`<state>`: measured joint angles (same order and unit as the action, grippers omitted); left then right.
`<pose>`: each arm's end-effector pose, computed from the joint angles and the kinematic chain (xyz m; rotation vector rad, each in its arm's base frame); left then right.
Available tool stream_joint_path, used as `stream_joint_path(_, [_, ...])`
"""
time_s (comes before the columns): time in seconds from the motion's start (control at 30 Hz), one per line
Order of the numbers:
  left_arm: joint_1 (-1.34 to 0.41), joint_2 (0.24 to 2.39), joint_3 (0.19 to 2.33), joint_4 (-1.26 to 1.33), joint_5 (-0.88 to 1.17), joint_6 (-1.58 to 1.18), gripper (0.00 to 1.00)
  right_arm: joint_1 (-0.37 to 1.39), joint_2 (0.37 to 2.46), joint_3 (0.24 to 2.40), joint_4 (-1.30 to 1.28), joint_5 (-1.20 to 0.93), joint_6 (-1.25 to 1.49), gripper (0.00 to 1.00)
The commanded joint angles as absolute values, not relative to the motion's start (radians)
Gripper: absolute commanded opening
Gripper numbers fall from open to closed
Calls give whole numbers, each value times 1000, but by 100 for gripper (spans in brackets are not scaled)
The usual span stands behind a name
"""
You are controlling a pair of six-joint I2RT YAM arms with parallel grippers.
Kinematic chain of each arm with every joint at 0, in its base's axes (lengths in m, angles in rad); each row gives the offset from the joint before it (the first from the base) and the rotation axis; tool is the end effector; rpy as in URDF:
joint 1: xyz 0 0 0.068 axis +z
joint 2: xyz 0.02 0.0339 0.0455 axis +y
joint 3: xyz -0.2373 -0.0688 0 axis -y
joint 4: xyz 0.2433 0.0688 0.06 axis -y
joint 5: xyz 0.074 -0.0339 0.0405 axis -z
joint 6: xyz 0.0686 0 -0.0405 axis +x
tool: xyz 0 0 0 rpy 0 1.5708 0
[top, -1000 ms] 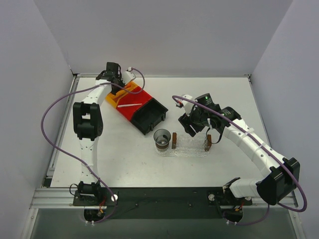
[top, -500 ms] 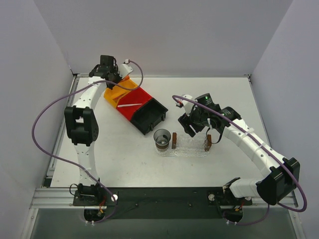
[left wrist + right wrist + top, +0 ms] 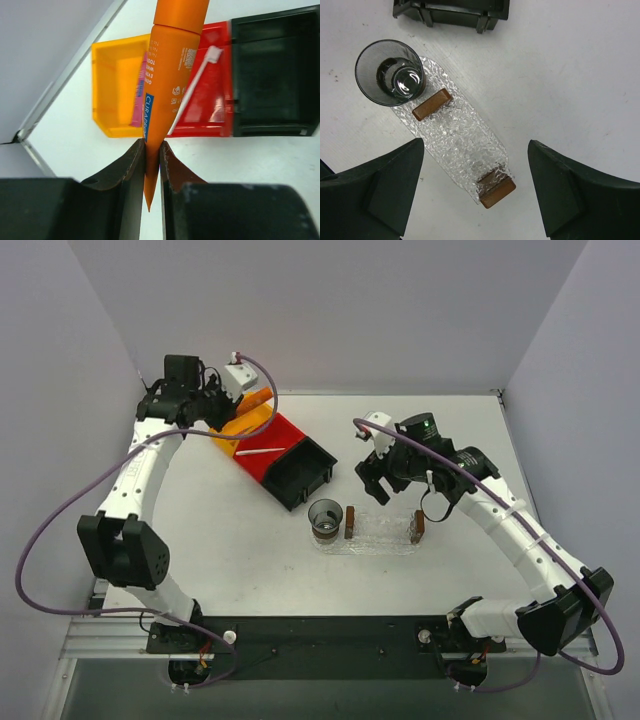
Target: Prepare toiletry sets of a toothbrush and toothpaste on the tray
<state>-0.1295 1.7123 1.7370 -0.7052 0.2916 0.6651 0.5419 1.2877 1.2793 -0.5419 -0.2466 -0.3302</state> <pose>0.3979 -0.0717 0.3265 0.9989 1.9801 -0.0340 0.2632 0.1780 0.3258 -1.0295 1.8609 0.3869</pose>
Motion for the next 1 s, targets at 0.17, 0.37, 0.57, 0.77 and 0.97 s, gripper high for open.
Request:
stream_joint_path(0.17, [-138, 1416, 1550, -710, 770, 460, 0, 529, 1292, 1457, -581, -464, -275, 84])
stream_joint_path(0.37, [-161, 1272, 1408, -621, 900, 380, 0, 528, 1361, 1581, -586, -699, -184, 100])
stream_joint_path(0.57, [-190, 1220, 1341, -578, 1023, 321, 0, 532, 1440, 1663, -591, -891, -144, 100])
stream_joint_path(0.77, [-247, 1218, 1327, -603, 1066, 331, 0, 551, 1477, 1709, -592, -937, -132, 100])
stream_joint_path(0.97, [-328, 1213, 1324, -609, 999, 348, 0, 580, 1500, 1721, -591, -939, -124, 100])
